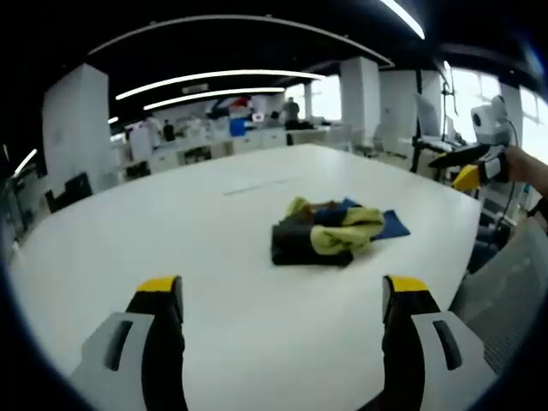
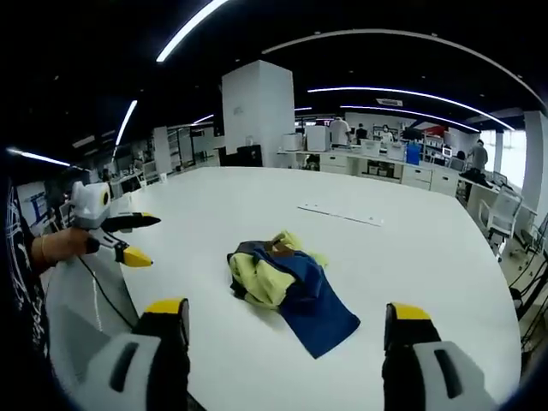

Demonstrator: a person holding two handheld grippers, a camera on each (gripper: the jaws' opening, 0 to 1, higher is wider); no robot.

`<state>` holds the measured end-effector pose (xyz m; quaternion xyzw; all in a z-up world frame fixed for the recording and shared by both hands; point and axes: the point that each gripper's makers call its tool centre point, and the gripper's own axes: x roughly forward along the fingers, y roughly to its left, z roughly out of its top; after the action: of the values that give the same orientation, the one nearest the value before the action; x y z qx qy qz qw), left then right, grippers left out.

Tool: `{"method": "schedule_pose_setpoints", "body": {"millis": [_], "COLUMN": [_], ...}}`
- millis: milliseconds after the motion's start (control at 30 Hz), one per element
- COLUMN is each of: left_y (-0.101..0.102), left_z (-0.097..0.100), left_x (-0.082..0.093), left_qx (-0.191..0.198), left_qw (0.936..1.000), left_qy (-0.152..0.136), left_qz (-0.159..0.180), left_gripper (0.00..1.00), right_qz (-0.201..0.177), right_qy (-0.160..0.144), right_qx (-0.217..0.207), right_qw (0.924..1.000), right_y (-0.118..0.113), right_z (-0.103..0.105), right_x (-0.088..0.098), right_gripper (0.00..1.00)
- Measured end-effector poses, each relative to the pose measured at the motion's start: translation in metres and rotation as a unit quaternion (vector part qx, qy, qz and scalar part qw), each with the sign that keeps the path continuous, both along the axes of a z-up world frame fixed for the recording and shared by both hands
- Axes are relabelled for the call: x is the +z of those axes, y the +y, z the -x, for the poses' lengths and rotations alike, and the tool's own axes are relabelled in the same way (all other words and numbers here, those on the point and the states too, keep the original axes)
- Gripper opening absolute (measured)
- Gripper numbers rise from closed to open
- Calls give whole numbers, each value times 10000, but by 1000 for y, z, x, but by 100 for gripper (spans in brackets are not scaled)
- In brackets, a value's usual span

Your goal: Fold the garment on the visible template until the final outline fits inside the template.

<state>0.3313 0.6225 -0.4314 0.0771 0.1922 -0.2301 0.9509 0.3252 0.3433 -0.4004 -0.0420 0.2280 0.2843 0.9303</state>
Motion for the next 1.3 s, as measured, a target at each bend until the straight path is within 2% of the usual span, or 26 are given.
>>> {"method": "schedule_pose_setpoints", "body": {"millis": [833,967,1100,1300], "left_y": [2,-5,-8,-5], "left_z": [0,2,3,5], "left_x": [1,-2,-3,-7], "left_qx": [2,-127,-153,-133], "left_qw": [10000,9999,9998,9996], "left_qy": [-2,78,121,125], "left_qz": [22,46,100,-224], "left_gripper": [91,90,90,88], "right_qz": [2,-120,-374,-489], "right_qy": [-16,16,-67,-108], "right_qx": [-58,-90,-157,-124], "right_qw": [10000,9999,9992,9987], "right_y": [-4,-2,-1,-2], "right_z": [0,2,-2,-7], "right_x": [0,-3,2,6], "right_gripper": [92,91,87,82]}}
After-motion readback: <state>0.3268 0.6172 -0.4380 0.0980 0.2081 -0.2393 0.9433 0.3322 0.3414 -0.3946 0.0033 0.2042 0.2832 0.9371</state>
